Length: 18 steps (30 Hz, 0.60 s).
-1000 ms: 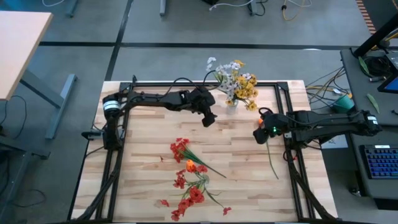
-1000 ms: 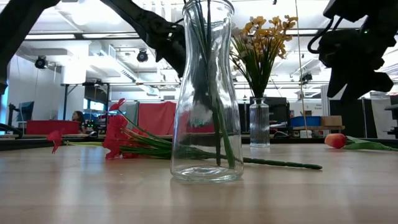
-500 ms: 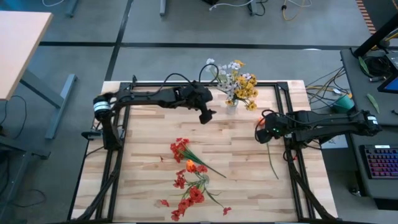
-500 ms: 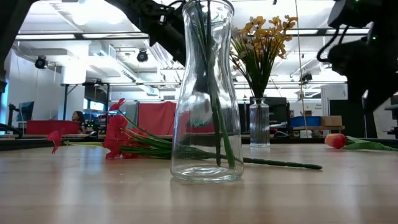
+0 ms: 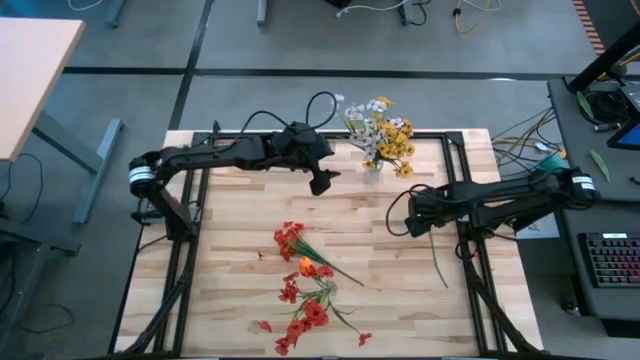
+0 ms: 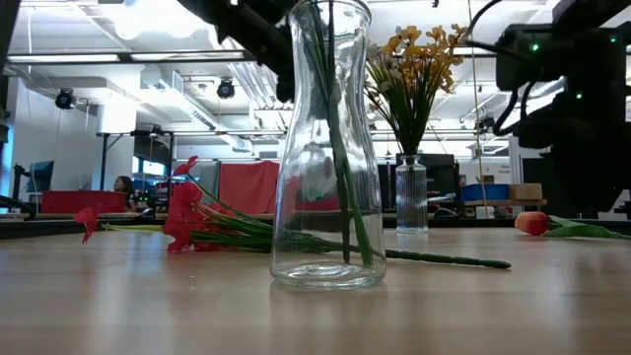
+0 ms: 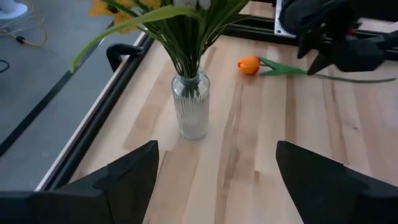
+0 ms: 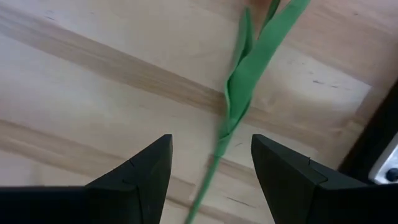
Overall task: Sort flowers into vase by color
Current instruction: Put the orange flower into the bottom transparent vase
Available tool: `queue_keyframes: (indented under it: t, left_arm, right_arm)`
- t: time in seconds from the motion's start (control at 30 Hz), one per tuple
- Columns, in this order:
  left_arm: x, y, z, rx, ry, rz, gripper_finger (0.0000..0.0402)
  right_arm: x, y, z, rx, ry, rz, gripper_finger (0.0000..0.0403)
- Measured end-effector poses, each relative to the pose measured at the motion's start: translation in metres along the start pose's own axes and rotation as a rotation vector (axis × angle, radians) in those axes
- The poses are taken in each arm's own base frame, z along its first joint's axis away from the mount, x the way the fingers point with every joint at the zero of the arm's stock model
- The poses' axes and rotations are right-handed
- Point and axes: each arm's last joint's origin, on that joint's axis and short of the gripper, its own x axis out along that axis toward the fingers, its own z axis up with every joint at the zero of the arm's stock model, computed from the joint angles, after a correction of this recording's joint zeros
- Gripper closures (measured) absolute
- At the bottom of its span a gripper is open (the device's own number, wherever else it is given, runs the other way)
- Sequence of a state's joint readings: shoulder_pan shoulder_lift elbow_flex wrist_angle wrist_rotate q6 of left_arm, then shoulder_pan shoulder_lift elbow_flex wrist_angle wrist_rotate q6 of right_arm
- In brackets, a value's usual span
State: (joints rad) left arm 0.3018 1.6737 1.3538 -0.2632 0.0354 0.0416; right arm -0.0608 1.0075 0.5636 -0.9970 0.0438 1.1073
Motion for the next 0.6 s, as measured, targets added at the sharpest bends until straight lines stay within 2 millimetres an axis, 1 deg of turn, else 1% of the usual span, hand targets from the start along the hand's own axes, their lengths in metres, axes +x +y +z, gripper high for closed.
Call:
queue_keyframes:
  t: [0.07, 0.2, 0.27, 0.33, 0.43, 0.6]
  left_arm:
    - [-0.01, -0.003, -0.001, 0.005, -0.009, -0.006, 0.0098]
    - [-0.039, -0.01, -0.007, 0.002, -0.061, -0.017, 0.0105]
    - [-0.054, -0.014, -0.015, -0.015, -0.098, -0.027, 0.0109]
    - [-0.07, -0.018, -0.022, -0.027, -0.152, -0.038, 0.0112]
    - [-0.094, -0.027, -0.034, -0.048, -0.241, -0.051, 0.0114]
    - [-0.126, -0.046, -0.057, -0.06, -0.342, -0.043, 0.0114]
  right_arm:
    - [0.004, 0.001, 0.001, -0.015, 0.008, -0.029, 0.0193]
    - [0.012, 0.003, 0.002, -0.031, 0.009, -0.078, 0.0193]
    - [0.015, 0.003, 0.002, -0.032, 0.014, -0.102, 0.0196]
    - [0.018, 0.004, 0.003, -0.033, 0.019, -0.114, 0.0208]
    - [0.022, 0.008, 0.004, -0.032, 0.017, -0.109, 0.0244]
    - [0.03, 0.014, 0.007, -0.037, 0.022, -0.11, 0.0327]
